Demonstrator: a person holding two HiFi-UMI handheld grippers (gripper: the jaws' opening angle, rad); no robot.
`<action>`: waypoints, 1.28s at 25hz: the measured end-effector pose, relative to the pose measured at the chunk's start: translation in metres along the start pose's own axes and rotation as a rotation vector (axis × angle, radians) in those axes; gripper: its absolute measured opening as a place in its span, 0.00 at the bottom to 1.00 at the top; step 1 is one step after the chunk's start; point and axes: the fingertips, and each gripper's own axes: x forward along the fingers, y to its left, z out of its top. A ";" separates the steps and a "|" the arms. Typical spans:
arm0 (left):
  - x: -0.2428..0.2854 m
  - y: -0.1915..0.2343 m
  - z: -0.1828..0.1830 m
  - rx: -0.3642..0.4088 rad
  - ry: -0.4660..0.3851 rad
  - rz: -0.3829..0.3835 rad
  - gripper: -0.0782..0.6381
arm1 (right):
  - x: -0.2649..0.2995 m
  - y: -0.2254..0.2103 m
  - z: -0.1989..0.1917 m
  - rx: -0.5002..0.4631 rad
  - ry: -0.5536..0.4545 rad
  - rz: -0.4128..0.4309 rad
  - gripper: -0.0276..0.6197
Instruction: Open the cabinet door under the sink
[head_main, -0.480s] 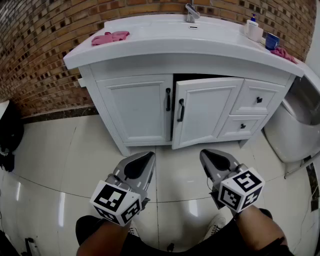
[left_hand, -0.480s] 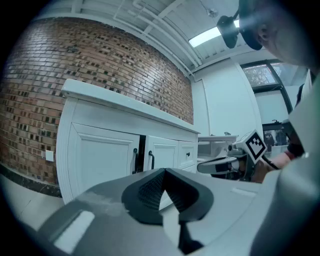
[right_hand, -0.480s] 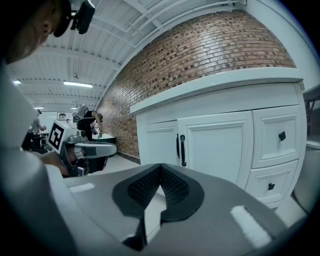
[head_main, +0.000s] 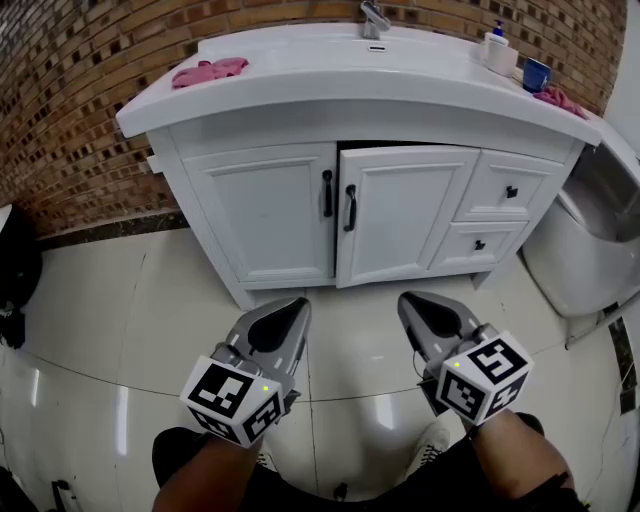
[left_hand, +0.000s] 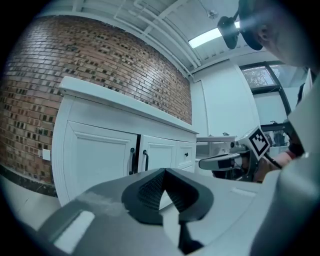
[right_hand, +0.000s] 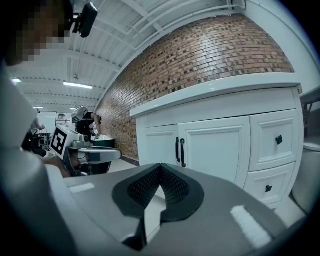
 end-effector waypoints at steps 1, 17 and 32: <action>0.002 0.000 -0.001 0.000 0.000 0.000 0.12 | 0.000 -0.002 0.000 -0.001 0.000 -0.004 0.05; 0.048 0.033 -0.005 0.033 -0.040 0.054 0.20 | 0.025 -0.028 -0.007 0.003 0.029 -0.011 0.05; 0.126 0.099 0.014 0.041 -0.148 0.109 0.23 | 0.069 -0.063 -0.012 0.004 0.017 0.003 0.05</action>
